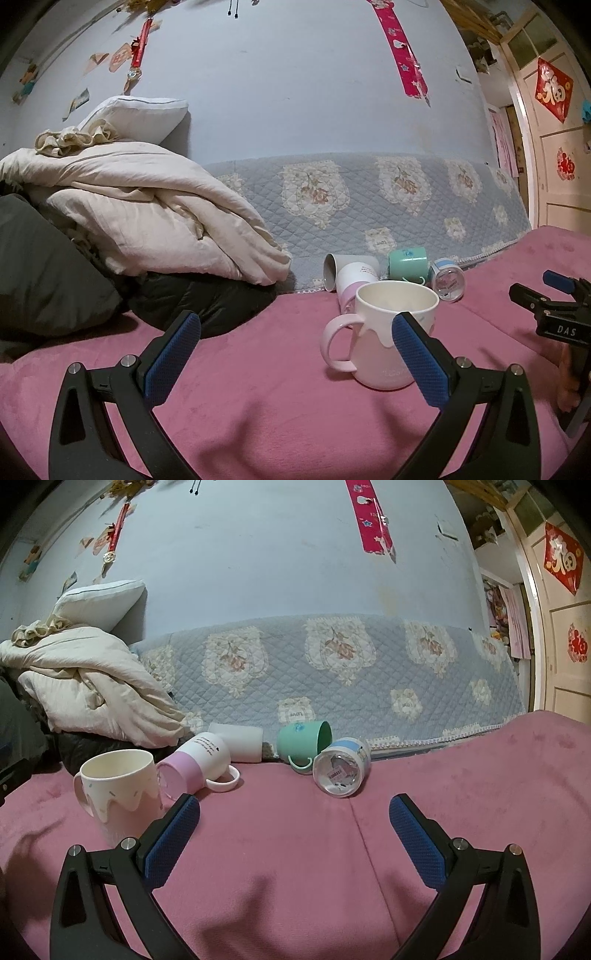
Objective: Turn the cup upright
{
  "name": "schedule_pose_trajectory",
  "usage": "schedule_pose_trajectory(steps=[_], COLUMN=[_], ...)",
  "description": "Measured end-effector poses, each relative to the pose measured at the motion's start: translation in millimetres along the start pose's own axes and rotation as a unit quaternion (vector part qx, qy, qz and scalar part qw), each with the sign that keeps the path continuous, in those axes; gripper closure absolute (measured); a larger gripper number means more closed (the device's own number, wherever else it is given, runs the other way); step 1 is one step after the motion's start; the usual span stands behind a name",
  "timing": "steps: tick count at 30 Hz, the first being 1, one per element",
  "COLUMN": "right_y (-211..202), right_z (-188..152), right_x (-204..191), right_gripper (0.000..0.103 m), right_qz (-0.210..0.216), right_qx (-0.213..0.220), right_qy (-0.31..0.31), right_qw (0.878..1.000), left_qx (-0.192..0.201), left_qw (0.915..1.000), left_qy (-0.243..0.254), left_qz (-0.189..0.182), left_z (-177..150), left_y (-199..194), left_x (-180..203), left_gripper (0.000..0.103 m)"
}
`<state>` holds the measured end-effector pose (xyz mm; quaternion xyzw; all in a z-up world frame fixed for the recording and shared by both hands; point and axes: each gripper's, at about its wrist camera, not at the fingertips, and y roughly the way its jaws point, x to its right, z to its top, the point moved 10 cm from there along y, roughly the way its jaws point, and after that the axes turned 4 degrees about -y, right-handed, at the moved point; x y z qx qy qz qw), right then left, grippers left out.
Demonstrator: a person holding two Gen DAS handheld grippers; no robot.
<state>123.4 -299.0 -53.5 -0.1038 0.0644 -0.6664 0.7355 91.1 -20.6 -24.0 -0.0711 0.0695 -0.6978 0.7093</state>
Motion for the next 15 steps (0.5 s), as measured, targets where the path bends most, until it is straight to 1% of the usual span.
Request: schedule_pose_trajectory(steps=[7,15], right_y=[0.8,2.1], right_z=[-0.5,-1.4], right_x=[0.2,0.2], right_gripper=[0.0,0.0], right_qz=[0.0,0.001], right_qx=[-0.002,-0.003], right_qy=[0.0,0.0], right_qw=[1.0,1.0], left_qx=[-0.008,-0.014], left_qw=[1.0,0.9999], left_qy=[0.002,-0.004], left_qz=[-0.002,0.007], left_z=[-1.7,-3.2], left_y=[2.9,4.4], left_x=[1.3,-1.6], left_gripper=[0.0,0.0])
